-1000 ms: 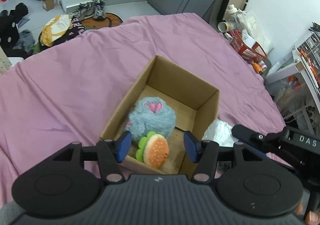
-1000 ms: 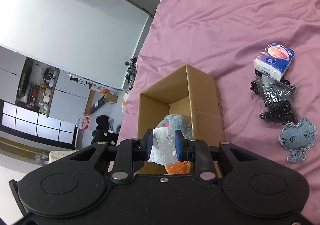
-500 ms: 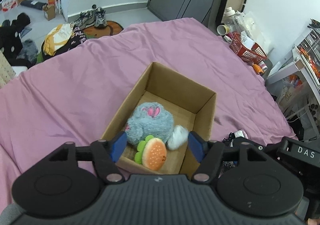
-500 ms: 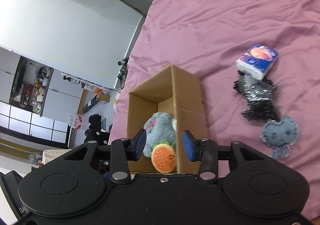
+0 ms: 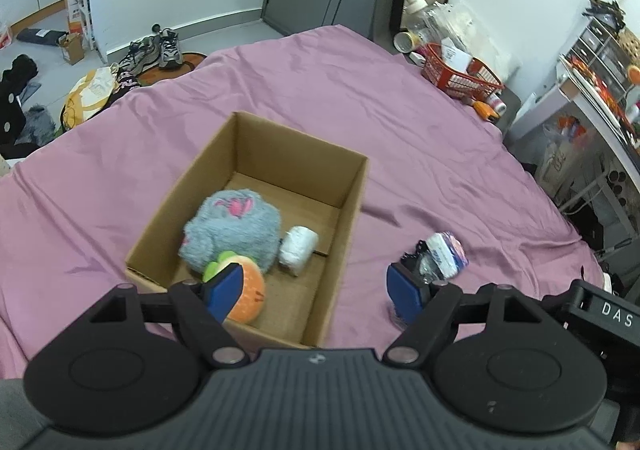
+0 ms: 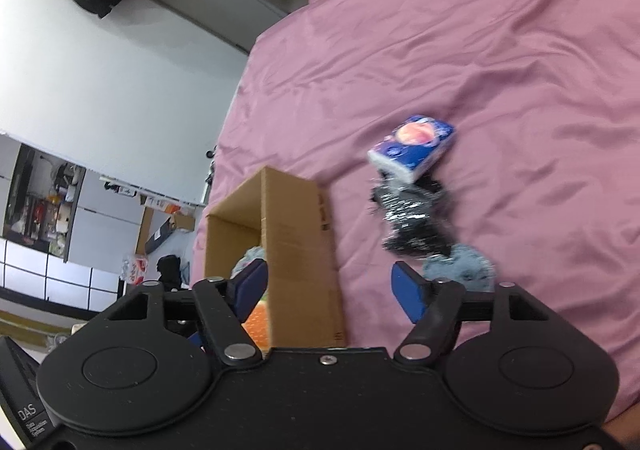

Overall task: Organize soft objects
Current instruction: 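Open both tools to release the burger and white plushes into the box, then move the right tool to the denim cat plush and close on it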

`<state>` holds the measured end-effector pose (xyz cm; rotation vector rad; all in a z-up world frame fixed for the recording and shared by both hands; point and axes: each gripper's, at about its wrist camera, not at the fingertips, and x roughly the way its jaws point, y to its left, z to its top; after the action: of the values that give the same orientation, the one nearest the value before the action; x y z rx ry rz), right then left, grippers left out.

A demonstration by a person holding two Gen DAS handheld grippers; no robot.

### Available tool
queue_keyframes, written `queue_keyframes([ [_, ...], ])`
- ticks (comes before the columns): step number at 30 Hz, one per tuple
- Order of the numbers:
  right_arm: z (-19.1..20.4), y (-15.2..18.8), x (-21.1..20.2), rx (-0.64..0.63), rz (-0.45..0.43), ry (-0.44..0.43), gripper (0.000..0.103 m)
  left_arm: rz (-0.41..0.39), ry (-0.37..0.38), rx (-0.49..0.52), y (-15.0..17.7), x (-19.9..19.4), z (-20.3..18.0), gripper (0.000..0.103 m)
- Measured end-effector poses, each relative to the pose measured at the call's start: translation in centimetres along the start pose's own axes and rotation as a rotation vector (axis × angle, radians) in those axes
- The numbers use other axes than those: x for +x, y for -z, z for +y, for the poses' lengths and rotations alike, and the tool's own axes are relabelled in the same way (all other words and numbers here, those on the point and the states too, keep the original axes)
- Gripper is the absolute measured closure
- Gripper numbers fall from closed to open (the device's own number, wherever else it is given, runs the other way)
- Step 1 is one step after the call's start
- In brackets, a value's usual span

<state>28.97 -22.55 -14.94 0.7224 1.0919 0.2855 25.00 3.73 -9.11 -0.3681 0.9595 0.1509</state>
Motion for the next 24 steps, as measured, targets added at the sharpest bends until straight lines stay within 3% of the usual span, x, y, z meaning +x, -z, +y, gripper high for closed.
queue_keyframes([
  [5, -1.6, -0.4, -0.9, 0.01, -0.021, 0.033, 0.015, -0.003, -0.008, 0.021, 0.7, -0.1, -1.6, 0.021],
  [11, -3.7, -0.8, -1.5, 0.039, -0.028, 0.035, 0.008, -0.009, -0.009, 0.042, 1.4, 0.0, -3.2, 0.02],
  [14, -4.7, -0.9, -1.9, 0.048, -0.033, 0.029, 0.007, -0.025, -0.031, 0.053, 1.8, 0.1, -4.1, 0.019],
  [16, -5.4, -1.0, -1.9, 0.058, -0.031, 0.026, 0.007, -0.037, -0.057, 0.062, 2.1, 0.1, -4.8, 0.012],
  [24, -8.2, -1.0, -1.3, 0.091, -0.021, 0.016, 0.006, -0.003, -0.041, 0.082, 2.7, 1.1, -7.0, 0.01],
])
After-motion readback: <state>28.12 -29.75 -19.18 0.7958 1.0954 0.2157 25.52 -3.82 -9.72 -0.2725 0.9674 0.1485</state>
